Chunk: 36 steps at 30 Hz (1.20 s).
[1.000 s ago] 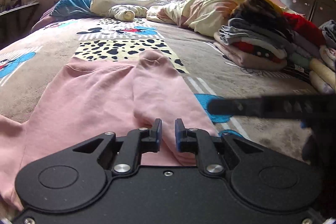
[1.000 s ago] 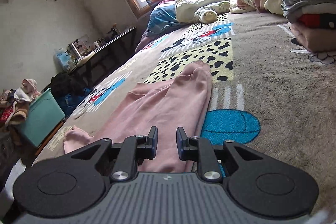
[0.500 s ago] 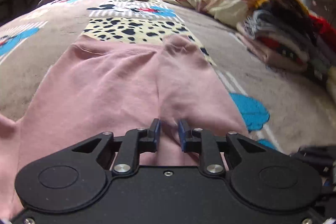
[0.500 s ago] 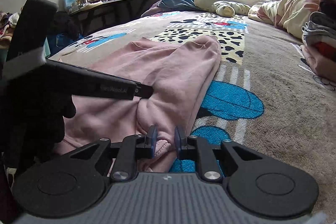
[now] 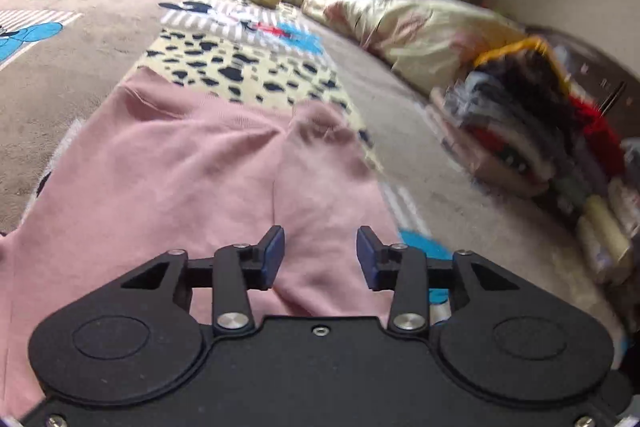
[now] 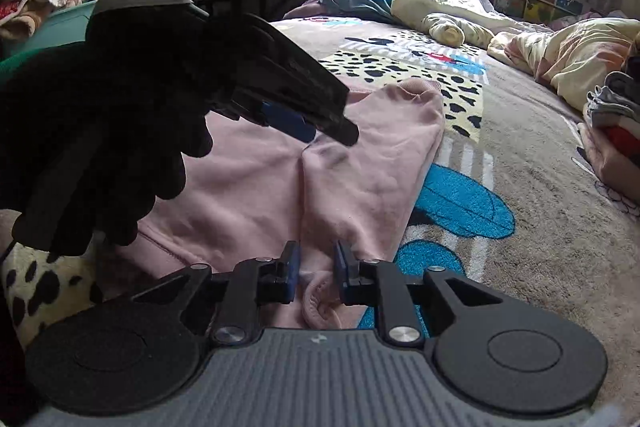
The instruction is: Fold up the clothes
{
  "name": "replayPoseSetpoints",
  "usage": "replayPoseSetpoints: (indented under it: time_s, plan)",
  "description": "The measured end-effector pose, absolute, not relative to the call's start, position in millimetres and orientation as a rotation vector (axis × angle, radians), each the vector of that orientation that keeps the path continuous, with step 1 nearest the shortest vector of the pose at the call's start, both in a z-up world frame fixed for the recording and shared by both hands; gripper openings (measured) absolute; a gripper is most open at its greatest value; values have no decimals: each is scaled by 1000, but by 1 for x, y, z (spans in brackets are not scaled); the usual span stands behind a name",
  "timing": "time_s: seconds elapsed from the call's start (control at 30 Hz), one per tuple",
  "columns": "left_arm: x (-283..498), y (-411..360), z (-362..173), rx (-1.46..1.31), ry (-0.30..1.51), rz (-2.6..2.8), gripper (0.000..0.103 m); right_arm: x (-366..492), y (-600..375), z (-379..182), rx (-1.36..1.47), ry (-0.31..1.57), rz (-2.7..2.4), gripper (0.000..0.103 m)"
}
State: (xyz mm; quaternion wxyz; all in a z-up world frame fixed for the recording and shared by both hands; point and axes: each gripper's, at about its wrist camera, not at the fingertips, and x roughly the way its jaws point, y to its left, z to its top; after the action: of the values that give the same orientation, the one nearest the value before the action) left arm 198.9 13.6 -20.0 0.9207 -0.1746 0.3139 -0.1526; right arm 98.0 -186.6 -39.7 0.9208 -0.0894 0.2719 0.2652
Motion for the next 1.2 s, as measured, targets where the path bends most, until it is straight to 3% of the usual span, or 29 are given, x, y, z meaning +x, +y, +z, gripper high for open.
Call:
replayPoseSetpoints:
  time_s: [0.07,0.13,0.3,0.4,0.63,0.87,1.2]
  plan:
    - [173,36,-15,-417,597,-273,46,86,-192,-38,-175,553,537,37]
    - [146,60,-14,-496,562,-231,50,73,-196,-39,-160,543,525,42]
    - [78,119,-30,-728,504,-112,62,39,-184,-46,-139,552,523,43]
    - [40,150,-42,-860,465,-35,65,21,-159,-50,-185,557,543,56]
    - [20,178,-54,-994,423,59,65,-1,-83,-42,-372,516,651,48]
    - [17,188,-35,-1001,390,102,65,12,8,-35,-637,412,634,48]
    - [77,197,9,-655,480,-18,65,49,70,-50,-787,381,595,48]
